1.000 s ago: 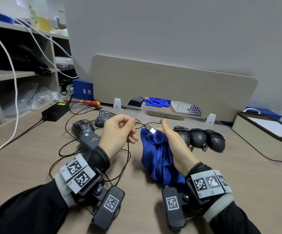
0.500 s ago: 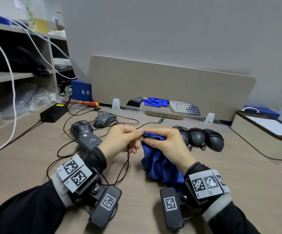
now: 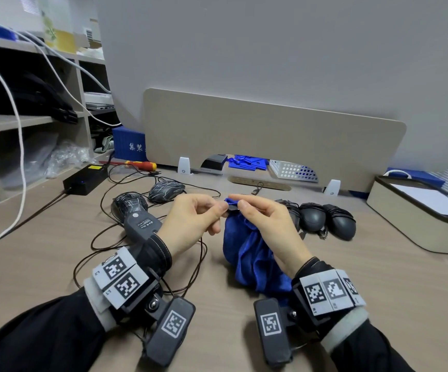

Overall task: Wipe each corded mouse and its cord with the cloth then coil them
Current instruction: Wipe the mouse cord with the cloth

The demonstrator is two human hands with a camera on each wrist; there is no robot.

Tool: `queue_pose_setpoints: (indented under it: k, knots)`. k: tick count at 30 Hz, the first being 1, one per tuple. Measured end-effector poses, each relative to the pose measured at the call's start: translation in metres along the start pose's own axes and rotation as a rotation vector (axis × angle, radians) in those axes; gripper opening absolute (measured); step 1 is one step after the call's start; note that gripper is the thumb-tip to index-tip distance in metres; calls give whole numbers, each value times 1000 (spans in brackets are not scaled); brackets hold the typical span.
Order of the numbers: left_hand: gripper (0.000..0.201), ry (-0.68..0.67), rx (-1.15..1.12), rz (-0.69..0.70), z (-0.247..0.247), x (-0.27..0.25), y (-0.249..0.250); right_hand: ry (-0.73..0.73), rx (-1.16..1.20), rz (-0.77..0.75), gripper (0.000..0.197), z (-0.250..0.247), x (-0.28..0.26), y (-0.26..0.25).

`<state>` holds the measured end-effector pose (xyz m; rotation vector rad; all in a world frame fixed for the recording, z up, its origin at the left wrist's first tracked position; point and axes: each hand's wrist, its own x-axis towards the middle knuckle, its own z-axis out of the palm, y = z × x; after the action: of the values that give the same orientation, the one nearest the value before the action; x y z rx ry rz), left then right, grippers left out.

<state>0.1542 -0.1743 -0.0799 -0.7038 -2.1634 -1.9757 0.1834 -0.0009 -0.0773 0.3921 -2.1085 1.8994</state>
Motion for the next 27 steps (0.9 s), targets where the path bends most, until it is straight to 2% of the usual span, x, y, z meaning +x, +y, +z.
queue_pose_setpoints:
  k: [4, 8, 11, 13, 14, 17, 21, 25, 27]
  knots:
    - [27, -64, -22, -17, 2, -1, 1, 35, -9, -20, 22, -1, 2, 3]
    - [30, -61, -22, -22, 3, -1, 1, 30, -15, -4, 20, 0, 1, 3]
    - [32, -18, -10, -53, 3, 0, 1, 162, -64, -36, 17, 0, 1, 2]
    - [33, 20, 6, -83, 2, 1, -1, 279, -75, -118, 17, -4, 3, -1]
    - [33, 27, 15, -94, 2, 1, -2, 294, -78, -154, 16, -7, 3, -3]
    - [33, 21, 30, -105, 2, 1, -2, 186, -142, -186, 13, -4, 0, -10]
    - [31, -38, 35, -86, 2, -1, -2, 5, -197, -137, 12, 4, 0, -10]
    - [28, -79, 22, -57, 4, -3, -4, 15, -252, -102, 12, 0, -1, -10]
    - [28, -77, 26, -51, 4, -2, -4, 83, -304, -62, 11, -1, 0, -7]
